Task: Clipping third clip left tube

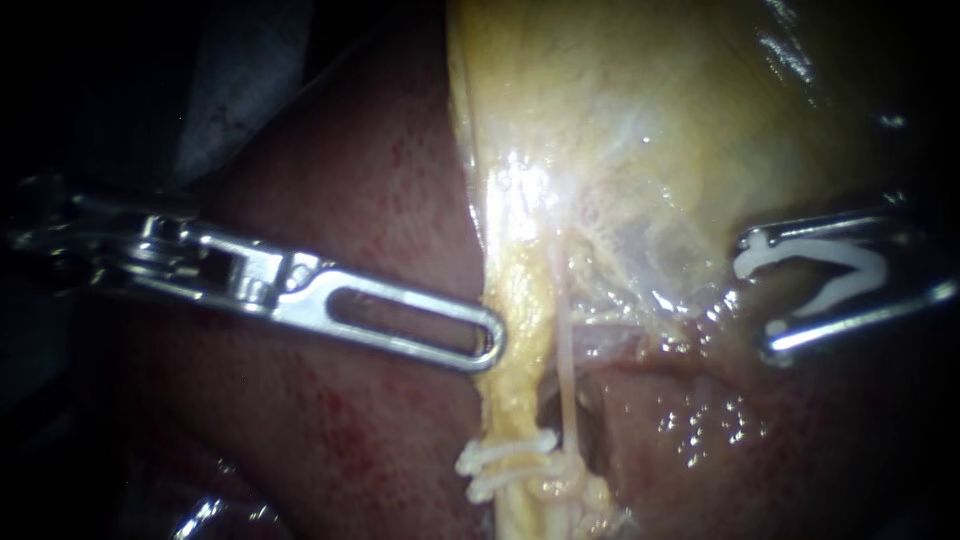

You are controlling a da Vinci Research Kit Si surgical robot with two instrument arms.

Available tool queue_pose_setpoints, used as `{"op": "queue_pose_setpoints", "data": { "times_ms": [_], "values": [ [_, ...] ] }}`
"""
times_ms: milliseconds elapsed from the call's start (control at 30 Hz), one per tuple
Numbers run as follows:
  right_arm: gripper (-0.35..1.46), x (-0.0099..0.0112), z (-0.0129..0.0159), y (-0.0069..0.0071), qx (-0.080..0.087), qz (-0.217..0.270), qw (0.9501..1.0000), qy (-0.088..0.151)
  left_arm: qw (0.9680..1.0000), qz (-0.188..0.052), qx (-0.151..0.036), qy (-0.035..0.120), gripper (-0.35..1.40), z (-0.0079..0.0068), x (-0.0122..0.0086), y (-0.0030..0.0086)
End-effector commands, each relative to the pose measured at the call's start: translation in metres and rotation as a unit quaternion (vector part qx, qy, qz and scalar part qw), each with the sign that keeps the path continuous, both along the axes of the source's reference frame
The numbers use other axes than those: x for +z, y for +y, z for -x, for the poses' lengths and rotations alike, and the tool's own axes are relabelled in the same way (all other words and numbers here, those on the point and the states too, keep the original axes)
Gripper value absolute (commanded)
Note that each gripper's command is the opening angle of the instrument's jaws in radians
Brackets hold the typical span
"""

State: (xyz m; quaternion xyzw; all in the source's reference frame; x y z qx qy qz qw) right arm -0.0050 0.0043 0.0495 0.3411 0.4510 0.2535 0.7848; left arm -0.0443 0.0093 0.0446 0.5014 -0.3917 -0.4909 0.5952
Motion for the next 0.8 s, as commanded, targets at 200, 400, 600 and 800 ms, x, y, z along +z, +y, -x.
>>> {"op": "queue_pose_setpoints", "data": {
  "times_ms": [200,400,600,800],
  "values": [
    [0.57,0.0016,-0.0015,-0.0019,-0.009,0.001,0.9999,0.004,1.0000,-0.003,-0.006,-0.001,-0.35,-0.0015,-0.0021,0.0004],
    [0.57,0.0032,-0.0033,-0.0037,-0.020,0.006,0.9998,0.008,0.9999,-0.004,-0.010,0.000,-0.35,-0.0025,-0.0031,0.0006],
    [0.57,0.0051,-0.0056,-0.0058,-0.026,-0.001,0.9996,0.009,0.9999,-0.005,-0.012,-0.001,-0.35,-0.0022,-0.0037,0.0003],
    [0.57,0.0068,-0.0080,-0.0076,-0.033,-0.007,0.9994,0.010,0.9999,-0.006,-0.013,-0.002,-0.35,-0.0021,-0.0042,0.0004]
  ]
}}
